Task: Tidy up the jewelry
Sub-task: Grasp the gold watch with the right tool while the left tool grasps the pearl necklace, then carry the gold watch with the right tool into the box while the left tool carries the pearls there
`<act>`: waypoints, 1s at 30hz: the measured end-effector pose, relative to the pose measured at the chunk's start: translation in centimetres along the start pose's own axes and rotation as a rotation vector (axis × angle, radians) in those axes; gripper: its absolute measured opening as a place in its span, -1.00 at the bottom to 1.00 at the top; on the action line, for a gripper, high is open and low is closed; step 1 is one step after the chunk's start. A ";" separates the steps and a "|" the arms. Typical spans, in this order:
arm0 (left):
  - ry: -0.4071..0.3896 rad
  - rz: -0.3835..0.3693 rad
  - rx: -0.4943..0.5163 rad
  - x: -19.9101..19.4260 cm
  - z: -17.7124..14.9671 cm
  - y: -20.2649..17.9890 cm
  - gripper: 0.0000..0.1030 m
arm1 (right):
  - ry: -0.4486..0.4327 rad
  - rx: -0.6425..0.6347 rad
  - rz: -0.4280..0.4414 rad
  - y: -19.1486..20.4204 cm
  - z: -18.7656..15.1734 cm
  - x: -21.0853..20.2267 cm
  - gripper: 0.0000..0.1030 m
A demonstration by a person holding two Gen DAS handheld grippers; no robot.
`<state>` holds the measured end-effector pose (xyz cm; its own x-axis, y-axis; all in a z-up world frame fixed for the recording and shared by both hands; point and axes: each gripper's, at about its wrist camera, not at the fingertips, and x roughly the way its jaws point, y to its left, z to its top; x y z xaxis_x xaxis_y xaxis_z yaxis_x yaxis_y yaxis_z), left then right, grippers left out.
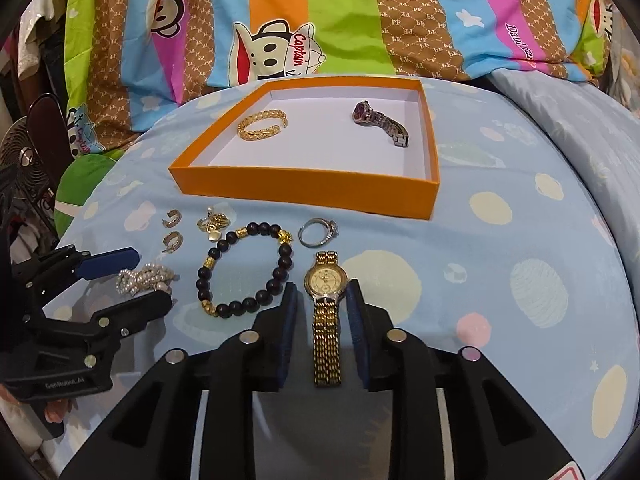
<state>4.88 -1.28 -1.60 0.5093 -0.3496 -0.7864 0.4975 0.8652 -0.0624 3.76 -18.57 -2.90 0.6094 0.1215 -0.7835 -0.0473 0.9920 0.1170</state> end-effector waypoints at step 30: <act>-0.011 -0.058 -0.083 -1.1 -1.0 0.4 -0.67 | -0.020 0.089 -0.008 -0.8 -1.6 -1.4 -0.54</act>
<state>3.85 -0.20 -1.39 0.4892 -0.4039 -0.7730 0.4666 0.8700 -0.1593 1.67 -19.45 -2.91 0.6251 0.1124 -0.7724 0.0276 0.9858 0.1658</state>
